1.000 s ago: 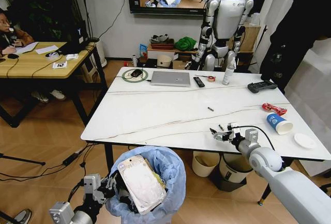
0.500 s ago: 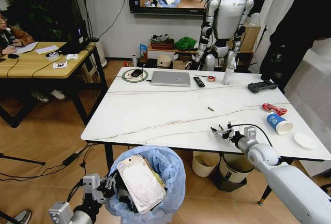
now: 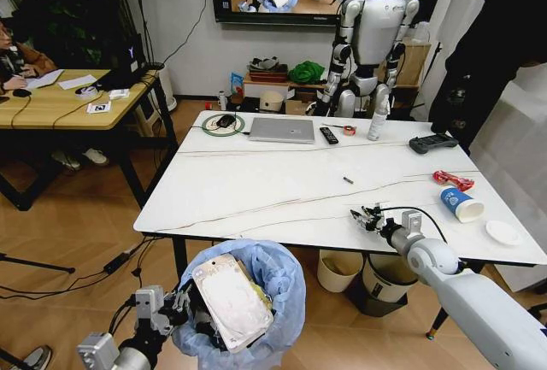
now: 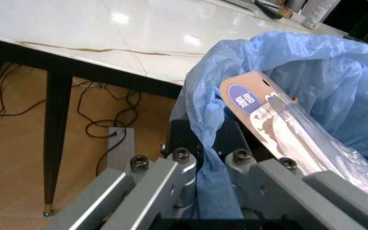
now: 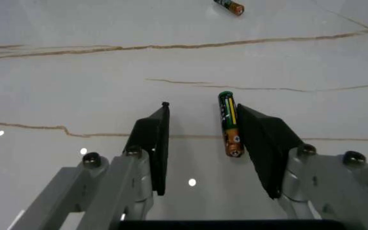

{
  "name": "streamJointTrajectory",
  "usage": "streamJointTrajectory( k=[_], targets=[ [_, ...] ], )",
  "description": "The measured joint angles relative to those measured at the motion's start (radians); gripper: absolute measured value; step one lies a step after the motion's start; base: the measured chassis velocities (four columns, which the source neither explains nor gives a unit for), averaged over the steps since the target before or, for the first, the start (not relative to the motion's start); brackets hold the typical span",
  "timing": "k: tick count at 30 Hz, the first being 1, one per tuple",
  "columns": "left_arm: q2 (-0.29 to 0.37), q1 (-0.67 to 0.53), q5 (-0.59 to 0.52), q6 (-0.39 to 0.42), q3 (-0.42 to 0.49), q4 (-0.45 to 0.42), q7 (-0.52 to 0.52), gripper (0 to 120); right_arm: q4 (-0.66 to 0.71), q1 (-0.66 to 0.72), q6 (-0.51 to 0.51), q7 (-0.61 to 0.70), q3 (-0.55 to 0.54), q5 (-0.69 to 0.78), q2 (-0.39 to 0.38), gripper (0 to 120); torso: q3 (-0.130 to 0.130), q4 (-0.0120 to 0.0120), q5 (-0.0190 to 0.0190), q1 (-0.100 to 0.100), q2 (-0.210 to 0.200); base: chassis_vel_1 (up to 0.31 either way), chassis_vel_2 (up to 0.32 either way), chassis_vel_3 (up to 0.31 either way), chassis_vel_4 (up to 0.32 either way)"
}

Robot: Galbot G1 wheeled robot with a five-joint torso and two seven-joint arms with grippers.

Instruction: Pick up the trash bin and place the trash from the table into it.

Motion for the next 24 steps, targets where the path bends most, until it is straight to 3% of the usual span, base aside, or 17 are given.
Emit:
streamJointTrajectory(
  k=[6,10,24],
  targets=[
    [0.002,-0.002,-0.002,0.000,0.000,0.000,0.000,0,0.010,-0.013,-0.004,0.000,0.006,0.004,-0.010,18,0.000,0.0000,0.0002,0.000,0.000,0.000,0.000,0.000,0.000],
    [0.003,-0.003,-0.003,0.000,0.002,-0.001,-0.001,0,0.013,-0.019,-0.007,0.000,0.011,0.004,-0.014,0,0.000,0.0000,0.0002,0.000,0.000,0.000,0.000,0.000,0.000],
    [0.003,-0.001,-0.004,0.000,0.004,-0.007,-0.002,0,0.029,-0.034,-0.013,0.003,0.016,0.002,-0.026,0,0.000,0.0000,0.0001,0.000,0.000,0.000,0.000,0.000,0.000]
  ],
)
